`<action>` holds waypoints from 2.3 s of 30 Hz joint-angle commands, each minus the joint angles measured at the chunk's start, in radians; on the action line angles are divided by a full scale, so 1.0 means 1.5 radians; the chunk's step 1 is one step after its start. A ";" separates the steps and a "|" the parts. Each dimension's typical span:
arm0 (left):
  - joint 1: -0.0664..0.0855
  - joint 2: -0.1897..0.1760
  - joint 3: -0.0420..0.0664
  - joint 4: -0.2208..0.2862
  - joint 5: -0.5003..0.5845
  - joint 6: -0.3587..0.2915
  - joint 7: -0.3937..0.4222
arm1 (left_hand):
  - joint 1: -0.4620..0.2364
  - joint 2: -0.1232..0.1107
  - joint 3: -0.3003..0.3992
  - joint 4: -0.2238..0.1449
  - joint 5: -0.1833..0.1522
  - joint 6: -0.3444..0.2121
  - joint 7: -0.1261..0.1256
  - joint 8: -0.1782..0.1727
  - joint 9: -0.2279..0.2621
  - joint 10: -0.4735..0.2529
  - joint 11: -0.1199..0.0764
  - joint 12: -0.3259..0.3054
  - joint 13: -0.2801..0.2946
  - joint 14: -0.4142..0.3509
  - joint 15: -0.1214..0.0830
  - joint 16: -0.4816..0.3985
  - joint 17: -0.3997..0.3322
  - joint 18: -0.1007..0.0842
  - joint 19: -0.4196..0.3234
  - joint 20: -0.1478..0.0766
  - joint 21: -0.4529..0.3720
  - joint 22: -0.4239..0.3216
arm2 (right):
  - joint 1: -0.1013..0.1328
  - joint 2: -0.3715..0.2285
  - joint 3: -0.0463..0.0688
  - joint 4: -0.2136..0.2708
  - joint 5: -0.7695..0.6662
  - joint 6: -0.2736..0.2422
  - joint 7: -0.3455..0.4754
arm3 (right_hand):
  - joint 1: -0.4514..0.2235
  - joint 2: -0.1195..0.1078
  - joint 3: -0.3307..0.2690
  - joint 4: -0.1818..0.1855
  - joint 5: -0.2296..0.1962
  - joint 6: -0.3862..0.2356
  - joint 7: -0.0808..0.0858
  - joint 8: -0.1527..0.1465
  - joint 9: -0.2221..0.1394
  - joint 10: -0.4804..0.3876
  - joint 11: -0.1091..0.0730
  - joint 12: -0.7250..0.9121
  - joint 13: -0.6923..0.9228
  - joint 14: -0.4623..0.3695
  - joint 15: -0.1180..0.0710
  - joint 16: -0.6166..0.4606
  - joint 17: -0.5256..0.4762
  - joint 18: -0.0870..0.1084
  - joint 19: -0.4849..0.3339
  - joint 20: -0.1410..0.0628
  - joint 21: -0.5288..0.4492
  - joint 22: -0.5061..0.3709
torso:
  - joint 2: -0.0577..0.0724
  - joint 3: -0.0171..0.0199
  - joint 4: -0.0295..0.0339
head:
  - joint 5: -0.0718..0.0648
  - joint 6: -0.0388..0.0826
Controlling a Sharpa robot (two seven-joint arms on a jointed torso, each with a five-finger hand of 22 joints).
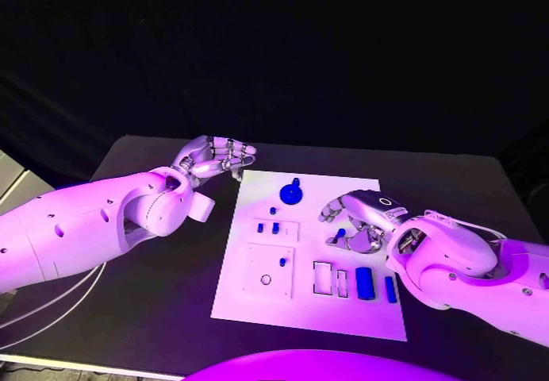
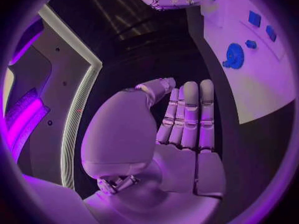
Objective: Assemble the parts on the task board
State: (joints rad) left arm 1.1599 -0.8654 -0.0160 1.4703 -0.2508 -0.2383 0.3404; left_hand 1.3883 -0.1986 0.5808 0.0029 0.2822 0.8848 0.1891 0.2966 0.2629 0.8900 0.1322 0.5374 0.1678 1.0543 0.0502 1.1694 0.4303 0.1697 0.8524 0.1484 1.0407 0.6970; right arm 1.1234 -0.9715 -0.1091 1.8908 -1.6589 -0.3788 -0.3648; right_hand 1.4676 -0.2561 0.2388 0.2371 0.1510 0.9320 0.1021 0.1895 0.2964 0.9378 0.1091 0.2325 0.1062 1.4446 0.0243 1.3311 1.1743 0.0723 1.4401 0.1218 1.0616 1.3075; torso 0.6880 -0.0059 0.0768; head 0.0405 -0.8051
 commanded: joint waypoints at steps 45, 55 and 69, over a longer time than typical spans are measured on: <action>-0.003 -0.001 0.000 0.001 -0.001 0.009 0.003 | -0.001 0.007 -0.001 -0.003 0.002 0.002 0.004 0.003 -0.001 -0.007 -0.001 0.005 -0.001 -0.004 0.002 -0.004 -0.001 0.010 -0.006 0.001 -0.004 -0.001 | -0.001 0.004 -0.001 -0.054 0.007 0.076 -0.003 | 0.036 0.021 0.111 0.032 -0.021 0.069 0.010 0.004 0.006 0.102 -0.027 0.039 -0.026 0.038 -0.026 0.050 0.044 -0.006 0.042 -0.027 0.090 0.092 | 0.001 -0.0002 0.0004 | -0.013 0.001; -0.003 -0.001 0.000 0.000 -0.001 0.009 0.002 | -0.002 0.008 -0.001 -0.003 0.003 0.002 0.004 0.003 -0.001 -0.007 -0.001 0.006 -0.001 -0.004 0.002 -0.004 -0.001 0.010 -0.006 0.001 -0.004 -0.001 | -0.003 0.005 -0.001 -0.048 0.010 0.050 0.005 | 0.035 0.040 0.159 0.020 -0.012 0.117 -0.001 0.034 0.027 0.169 -0.044 0.034 -0.015 0.045 -0.038 0.061 0.066 -0.012 0.050 -0.037 0.126 0.107 | 0.001 -0.0004 0.0008 | -0.014 0.000; -0.003 0.000 0.000 -0.001 -0.001 0.009 0.002 | -0.001 0.008 -0.001 -0.004 0.003 0.002 0.004 0.003 -0.001 -0.007 -0.001 0.006 -0.001 -0.004 0.002 -0.004 -0.001 0.010 -0.006 0.001 -0.004 -0.001 | 0.004 -0.008 0.000 -0.037 0.080 -0.001 -0.005 | 0.019 0.044 0.195 -0.004 -0.010 0.115 -0.008 0.066 0.067 0.213 -0.053 0.007 -0.007 0.048 -0.047 0.067 0.079 -0.017 0.056 -0.045 0.157 0.120 | 0.000 -0.0005 0.0008 | -0.014 -0.001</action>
State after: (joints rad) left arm 1.1559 -0.8674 -0.0164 1.4681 -0.2507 -0.2362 0.3387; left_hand 1.3843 -0.1946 0.5808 0.0029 0.2822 0.8848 0.1891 0.2961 0.2621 0.8865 0.1286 0.5412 0.1671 1.0542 0.0502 1.1694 0.4296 0.1696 0.8489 0.1519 1.0407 0.6961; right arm 1.1252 -0.9836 -0.1121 1.8299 -1.5922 -0.3427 -0.3715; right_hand 1.4999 -0.1969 0.5280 0.2315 0.1328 1.1051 0.0975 0.2481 0.3109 1.2588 0.0347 0.2443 0.0978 1.4665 -0.0399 1.4282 1.2911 0.0607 1.4628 0.0607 1.2953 1.3076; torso 0.6885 -0.0065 0.0780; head 0.0185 -0.8069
